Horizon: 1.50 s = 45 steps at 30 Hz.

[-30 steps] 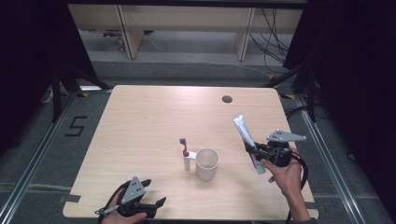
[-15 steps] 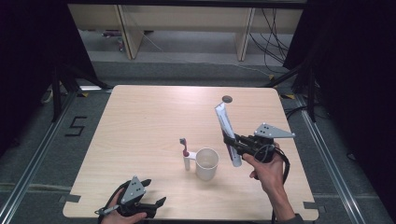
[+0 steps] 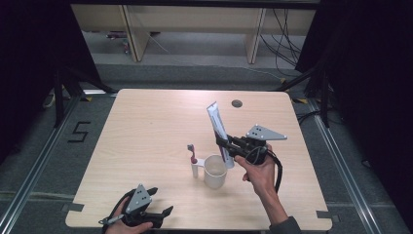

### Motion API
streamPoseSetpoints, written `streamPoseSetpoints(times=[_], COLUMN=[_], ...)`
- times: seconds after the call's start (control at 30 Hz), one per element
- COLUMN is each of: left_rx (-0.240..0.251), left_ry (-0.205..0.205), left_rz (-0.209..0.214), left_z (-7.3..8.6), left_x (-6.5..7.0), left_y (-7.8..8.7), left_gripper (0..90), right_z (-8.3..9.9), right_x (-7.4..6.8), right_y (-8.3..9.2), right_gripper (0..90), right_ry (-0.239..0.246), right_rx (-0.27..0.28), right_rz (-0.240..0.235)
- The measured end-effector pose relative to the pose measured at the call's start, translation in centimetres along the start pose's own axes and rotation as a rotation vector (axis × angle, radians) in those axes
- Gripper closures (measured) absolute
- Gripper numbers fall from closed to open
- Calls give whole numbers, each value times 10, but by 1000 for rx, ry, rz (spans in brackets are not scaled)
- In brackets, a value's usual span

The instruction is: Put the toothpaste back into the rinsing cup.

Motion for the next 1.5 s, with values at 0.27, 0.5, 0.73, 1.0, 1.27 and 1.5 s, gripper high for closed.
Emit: streamPoseSetpoints(times=[0.27, 0.5, 0.73, 1.0, 1.27, 1.5], left_rx=[12, 9, 11, 8, 11, 9], left_ry=[21, 12, 17, 19, 17, 18], left_rz=[7, 6, 7, 4, 7, 6], left_z=[-1, -1, -1, 0, -1, 0], left_x=[2, 1, 2, 2, 2, 2], left_y=[0, 0, 0, 0, 0, 0], left_gripper=[179, 179, 179, 179, 179, 179], right_z=[7, 15, 29, 42, 53, 62], right_x=[4, 2, 2, -1, 0, 1], right_y=[-12, -18, -18, -23, -25, -25], right_gripper=[769, 768, 767, 765, 762, 758], right_ry=[-25, -30, -53, -27, 10, 47], right_rx=[13, 20, 10, -13, -57, -92], right_rz=[-1, -19, -32, -49, -54, -40])
Point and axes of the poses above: each handheld gripper's, and its own axes: y roughly backward along the jaws, z roughly out of its underside, x roughly to its right, the point moved 8 cm from there along -y, roughly forward along the jaws, and after that the axes turned 13 degrees about -z, right-handed, at the moved point
